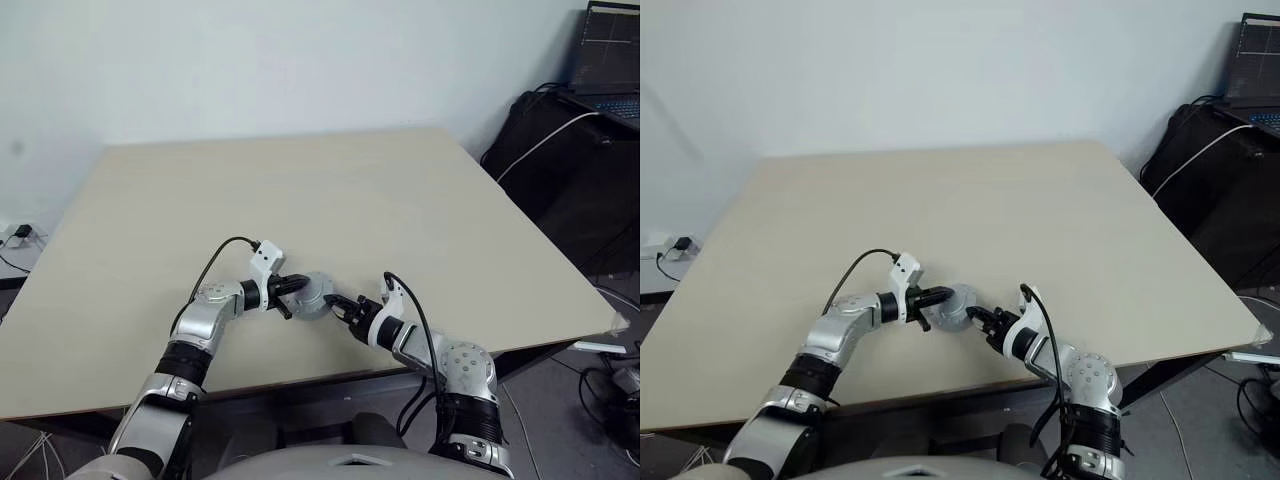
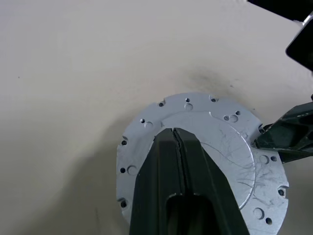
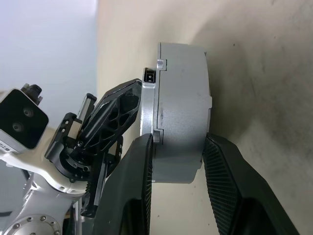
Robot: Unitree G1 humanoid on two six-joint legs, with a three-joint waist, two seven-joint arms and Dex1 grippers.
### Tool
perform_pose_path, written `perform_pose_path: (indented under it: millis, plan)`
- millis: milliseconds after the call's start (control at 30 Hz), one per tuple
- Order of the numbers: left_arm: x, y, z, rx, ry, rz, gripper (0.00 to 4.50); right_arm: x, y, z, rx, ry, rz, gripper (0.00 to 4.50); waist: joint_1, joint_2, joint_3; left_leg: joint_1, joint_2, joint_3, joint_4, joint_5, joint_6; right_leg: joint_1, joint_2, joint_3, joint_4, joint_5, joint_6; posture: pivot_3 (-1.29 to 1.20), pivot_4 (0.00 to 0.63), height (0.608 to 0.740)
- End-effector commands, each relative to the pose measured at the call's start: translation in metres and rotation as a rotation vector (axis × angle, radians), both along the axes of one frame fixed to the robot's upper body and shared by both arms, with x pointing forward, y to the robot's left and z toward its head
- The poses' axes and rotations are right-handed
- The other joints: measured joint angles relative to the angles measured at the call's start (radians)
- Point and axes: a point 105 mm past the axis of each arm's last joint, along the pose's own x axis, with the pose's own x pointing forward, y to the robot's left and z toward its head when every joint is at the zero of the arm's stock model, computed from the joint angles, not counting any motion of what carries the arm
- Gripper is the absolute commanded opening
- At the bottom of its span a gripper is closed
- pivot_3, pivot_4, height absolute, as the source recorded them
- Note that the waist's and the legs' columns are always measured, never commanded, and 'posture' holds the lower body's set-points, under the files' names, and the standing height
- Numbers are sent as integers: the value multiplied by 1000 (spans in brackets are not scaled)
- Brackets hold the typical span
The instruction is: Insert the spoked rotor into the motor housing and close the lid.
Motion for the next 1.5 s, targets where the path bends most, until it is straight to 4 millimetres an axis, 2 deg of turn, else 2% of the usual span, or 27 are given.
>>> perform_pose_path:
  millis: [33,200,267,367,500,667,900,1033,1133,1300,1500]
  plan:
    - [8,2,27,-71,-113,80,0,2,26,20,108,-53,23,1207,0,0,0,-1,0,0,0,0,0,0,0,0,0,0,1,0,0,740]
    - [14,23,56,-173,-212,285,0,1,24,18,117,-41,7,1205,1,0,0,-9,0,0,0,0,0,-10,-1,1,1,3,1,0,0,740]
    - [12,36,70,-242,-238,388,0,0,23,17,122,-33,1,1205,-1,0,0,-12,0,0,1,0,-1,-13,-1,2,0,3,1,0,0,740]
    - [3,51,79,-362,-204,518,0,-1,20,17,136,-26,-16,1204,0,0,0,-13,0,0,0,0,-1,-13,-2,2,0,4,1,0,0,740]
    - [-24,60,65,-465,-77,613,0,0,17,25,210,-30,-54,1204,2,1,0,-13,0,0,0,0,0,-13,-3,1,-1,3,1,0,0,740]
    - [-64,51,38,-560,88,661,0,0,19,47,321,-85,-46,1204,6,2,3,-14,-1,0,1,0,0,-13,-3,0,-2,0,-5,0,0,740]
    - [-88,37,34,-798,225,712,0,2,22,66,408,-137,-30,1204,3,4,6,-14,0,1,3,0,2,-12,-1,-3,-2,-3,1,0,0,740]
    - [-98,30,41,-966,294,679,0,4,25,76,431,-166,-22,1204,1,4,7,-14,0,2,4,0,2,-12,4,-2,-2,-3,1,0,0,740]
    - [-101,33,48,-1058,307,684,603,8,24,80,431,-179,-29,1204,0,4,8,-14,0,2,4,0,2,-12,4,-2,-2,-4,1,0,0,740]
    - [-104,37,52,-1165,336,700,2218,8,29,81,413,-180,4,1204,0,4,9,-14,0,2,4,0,2,-12,4,-2,-2,-4,1,0,0,740]
    - [-107,29,48,-1253,432,707,4226,4,35,80,405,-169,49,1204,0,3,10,-14,0,2,5,0,2,-12,5,-2,-2,-4,1,0,0,740]
